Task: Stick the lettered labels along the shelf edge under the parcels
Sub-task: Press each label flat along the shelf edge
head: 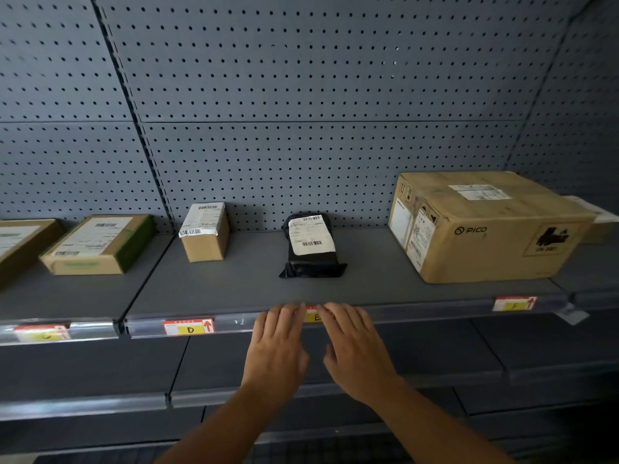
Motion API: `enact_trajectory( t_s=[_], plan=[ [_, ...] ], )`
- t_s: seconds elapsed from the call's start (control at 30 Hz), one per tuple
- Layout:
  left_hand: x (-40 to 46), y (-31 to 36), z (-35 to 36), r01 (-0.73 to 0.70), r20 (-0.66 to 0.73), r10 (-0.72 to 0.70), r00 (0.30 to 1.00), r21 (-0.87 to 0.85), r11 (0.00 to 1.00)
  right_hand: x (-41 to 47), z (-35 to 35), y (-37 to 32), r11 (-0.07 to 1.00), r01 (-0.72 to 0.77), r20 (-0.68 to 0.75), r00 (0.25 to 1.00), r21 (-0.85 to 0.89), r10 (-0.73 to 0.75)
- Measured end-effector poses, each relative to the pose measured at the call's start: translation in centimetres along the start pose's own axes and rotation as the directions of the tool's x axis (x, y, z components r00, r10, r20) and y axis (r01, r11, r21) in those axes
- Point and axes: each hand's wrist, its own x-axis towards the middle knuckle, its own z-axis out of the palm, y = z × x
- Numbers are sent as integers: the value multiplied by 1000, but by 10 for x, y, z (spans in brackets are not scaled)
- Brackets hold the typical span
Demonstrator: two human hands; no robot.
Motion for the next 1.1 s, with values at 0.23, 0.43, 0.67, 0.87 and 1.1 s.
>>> enact_trajectory(
  t_s=[0.23, 0.43, 0.67, 0.87, 1.1],
  plan=[
    [0, -2, 1, 3, -2, -3, 1000, -30, 1000, 7, -3, -5, 1000, -7, -9, 1000, -9, 7],
    [-7, -11, 10, -19, -17, 19, 1000, -49, 999, 12, -1, -11, 1000, -14, -6, 1000, -23, 13],
    [-1, -13, 14, -37, -44, 33, 998, -88, 995, 5, 6, -14, 996, -75, 12, 997, -41, 76],
    [-3, -14, 16, -30, -5, 30, 1000, -66, 997, 5, 9, -17, 994, -68, -24, 998, -80, 66],
    [-7, -8, 5, 37, 13, -36, 999, -71, 997, 3, 6, -17, 996, -30, 49, 998, -83, 34]
  ],
)
